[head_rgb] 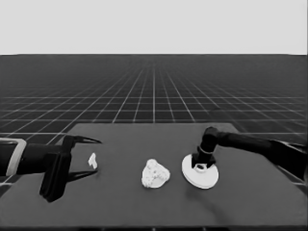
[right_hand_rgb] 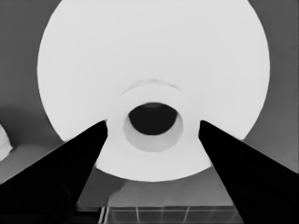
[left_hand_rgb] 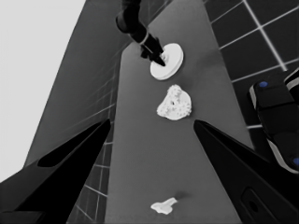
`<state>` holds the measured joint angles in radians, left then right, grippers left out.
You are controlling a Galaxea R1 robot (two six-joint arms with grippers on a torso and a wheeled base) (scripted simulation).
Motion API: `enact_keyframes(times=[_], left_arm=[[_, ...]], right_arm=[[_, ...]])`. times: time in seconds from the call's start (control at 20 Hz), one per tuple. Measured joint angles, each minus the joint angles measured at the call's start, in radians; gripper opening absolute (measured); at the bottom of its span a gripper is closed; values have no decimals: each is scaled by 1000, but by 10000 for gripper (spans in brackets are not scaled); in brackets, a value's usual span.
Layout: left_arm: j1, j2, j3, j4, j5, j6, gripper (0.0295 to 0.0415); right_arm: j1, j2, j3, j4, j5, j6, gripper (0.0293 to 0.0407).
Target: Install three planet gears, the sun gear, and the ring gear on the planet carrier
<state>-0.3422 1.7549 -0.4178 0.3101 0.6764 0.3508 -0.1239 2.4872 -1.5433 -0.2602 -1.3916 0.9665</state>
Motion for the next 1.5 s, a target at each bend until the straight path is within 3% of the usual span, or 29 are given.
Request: enact_keyframes(times=[0.1, 0.15, 0.6, 0.65, 0.75, 1.1, 1.2, 1.3, 1.5], left_arm=[[0, 0, 0, 0, 0, 0, 385], [0, 0, 0, 0, 0, 0, 385], [0, 0, 0, 0, 0, 0, 385], [0, 0, 0, 0, 0, 0, 385], [0, 0, 0, 0, 0, 0, 385], [0, 0, 0, 0, 0, 0, 385], [0, 0, 0, 0, 0, 0, 385], [0, 0, 0, 0, 0, 0, 385], [0, 0, 0, 0, 0, 0, 385]], right_arm=[[-1, 1, -2, -1, 1, -1, 385], [-2, 1, -2, -2, 1, -1, 349], [-2, 1, -2, -2, 2, -1, 348], [62, -28, 66, 55, -51, 27, 348], [151, -44, 103, 120, -96, 41, 348], [194, -46, 107, 155, -118, 42, 348], [167, 262, 123, 111, -146, 405, 348], [156, 463, -9, 103, -151, 437, 348], [151, 553, -110, 100, -150, 423, 348]])
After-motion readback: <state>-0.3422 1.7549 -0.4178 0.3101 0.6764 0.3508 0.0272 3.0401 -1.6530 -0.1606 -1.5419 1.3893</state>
